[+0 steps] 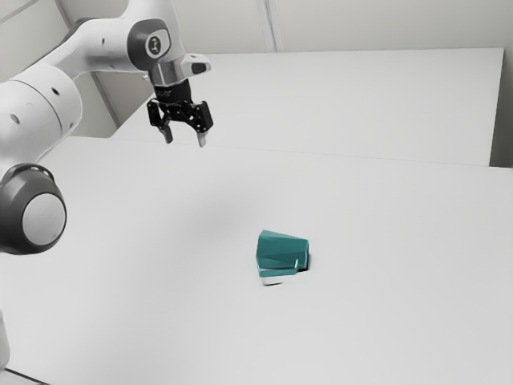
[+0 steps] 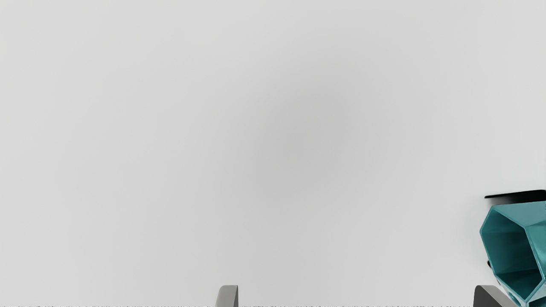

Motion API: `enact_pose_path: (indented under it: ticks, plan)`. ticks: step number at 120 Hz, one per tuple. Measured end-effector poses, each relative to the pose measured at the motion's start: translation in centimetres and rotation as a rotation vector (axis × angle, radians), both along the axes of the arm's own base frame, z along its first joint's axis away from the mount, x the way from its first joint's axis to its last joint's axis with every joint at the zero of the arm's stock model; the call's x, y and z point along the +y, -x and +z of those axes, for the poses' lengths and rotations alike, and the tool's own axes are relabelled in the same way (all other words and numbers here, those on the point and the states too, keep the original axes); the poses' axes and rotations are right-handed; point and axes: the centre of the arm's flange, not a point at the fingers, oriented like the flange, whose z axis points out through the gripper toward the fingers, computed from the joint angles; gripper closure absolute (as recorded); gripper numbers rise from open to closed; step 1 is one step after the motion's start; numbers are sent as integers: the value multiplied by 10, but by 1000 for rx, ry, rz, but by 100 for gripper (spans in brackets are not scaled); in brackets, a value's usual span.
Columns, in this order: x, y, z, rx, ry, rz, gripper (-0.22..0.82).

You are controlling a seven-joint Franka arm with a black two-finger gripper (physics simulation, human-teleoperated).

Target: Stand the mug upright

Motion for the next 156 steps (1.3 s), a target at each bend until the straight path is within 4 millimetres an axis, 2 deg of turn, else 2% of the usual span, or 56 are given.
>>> enact_pose_path:
  ticks: [11,20,31,43,57,70,80,96,121,137,156]
  plan:
    - [-5,2,1,6,-11,-5,0]
    - [-10,8,11,10,-19,-10,0]
    - [-14,31,27,23,-9,-12,0]
    - [-26,66,26,52,52,-16,0]
    - [-34,119,4,67,128,-1,0]
    - [-42,141,-21,79,225,47,0]
    - [-47,143,-41,94,299,88,0]
    - [-52,138,-85,118,404,138,0]
    - [-27,129,-135,85,509,209,0]
    - [-24,128,-160,54,610,247,0]
    - [-29,126,-180,15,712,268,0]
